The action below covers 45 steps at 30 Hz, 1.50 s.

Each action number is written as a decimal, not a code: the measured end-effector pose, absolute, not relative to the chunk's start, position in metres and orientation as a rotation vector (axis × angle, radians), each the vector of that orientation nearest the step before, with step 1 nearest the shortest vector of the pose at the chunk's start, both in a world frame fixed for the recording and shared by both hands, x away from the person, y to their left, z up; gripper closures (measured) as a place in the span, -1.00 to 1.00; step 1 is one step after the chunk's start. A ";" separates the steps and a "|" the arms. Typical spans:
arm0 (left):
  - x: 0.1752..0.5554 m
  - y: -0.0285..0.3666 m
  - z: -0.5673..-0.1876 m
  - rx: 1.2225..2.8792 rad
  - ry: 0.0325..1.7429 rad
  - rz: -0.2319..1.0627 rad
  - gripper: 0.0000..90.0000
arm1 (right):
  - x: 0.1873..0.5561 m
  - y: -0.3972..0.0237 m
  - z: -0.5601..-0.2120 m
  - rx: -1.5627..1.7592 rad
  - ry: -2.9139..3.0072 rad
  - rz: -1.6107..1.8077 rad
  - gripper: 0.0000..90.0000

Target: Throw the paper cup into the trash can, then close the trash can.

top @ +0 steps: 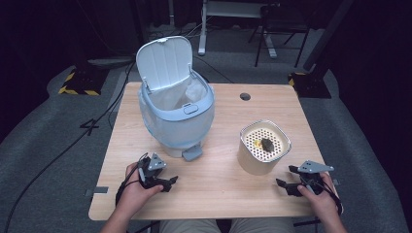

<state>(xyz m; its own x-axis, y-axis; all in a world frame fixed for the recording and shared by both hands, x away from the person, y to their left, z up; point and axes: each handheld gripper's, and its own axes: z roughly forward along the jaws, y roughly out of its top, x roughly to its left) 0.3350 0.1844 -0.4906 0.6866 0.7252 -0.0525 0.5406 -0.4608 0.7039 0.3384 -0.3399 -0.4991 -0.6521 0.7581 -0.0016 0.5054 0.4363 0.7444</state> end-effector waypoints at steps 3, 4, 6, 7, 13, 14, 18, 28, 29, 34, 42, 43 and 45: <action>0.334 0.191 -0.482 2.147 0.963 0.298 -0.50 | 0.340 -0.338 -0.504 1.077 2.368 1.034 -0.65; 0.334 0.193 -0.479 2.136 0.963 0.289 -0.50 | 0.340 -0.338 -0.504 1.076 2.368 1.034 -0.65; 0.332 0.198 -0.469 2.092 0.964 0.273 -0.49 | 0.340 -0.338 -0.504 1.079 2.368 1.034 -0.66; 0.332 0.201 -0.463 2.079 0.955 0.281 -0.49 | 0.340 -0.338 -0.504 1.079 2.368 1.033 -0.66; 0.326 0.215 -0.430 1.995 0.940 0.331 -0.47 | 0.340 -0.338 -0.504 1.079 2.367 1.032 -0.67; 0.326 0.216 -0.425 1.990 0.934 0.342 -0.47 | 0.340 -0.338 -0.504 1.079 2.367 1.032 -0.67; 0.324 0.223 -0.407 1.986 0.924 0.390 -0.45 | 0.340 -0.338 -0.504 1.078 2.367 1.033 -0.67; 0.328 0.227 -0.369 1.965 0.868 0.415 -0.43 | 0.341 -0.338 -0.504 1.076 2.370 1.034 -0.67; 0.329 0.228 -0.364 1.969 0.860 0.420 -0.43 | 0.341 -0.338 -0.504 1.075 2.371 1.035 -0.66; 0.335 0.231 -0.339 1.968 0.833 0.432 -0.43 | 0.341 -0.338 -0.504 1.069 2.373 1.037 -0.65; 0.349 0.244 -0.303 1.951 0.836 0.457 -0.43 | 0.341 -0.338 -0.504 1.065 2.375 1.039 -0.63; 0.351 0.246 -0.299 1.948 0.830 0.456 -0.43 | 0.341 -0.338 -0.504 1.065 2.375 1.039 -0.63; 0.355 0.249 -0.292 1.936 0.821 0.449 -0.43 | 0.341 -0.338 -0.504 1.065 2.375 1.039 -0.63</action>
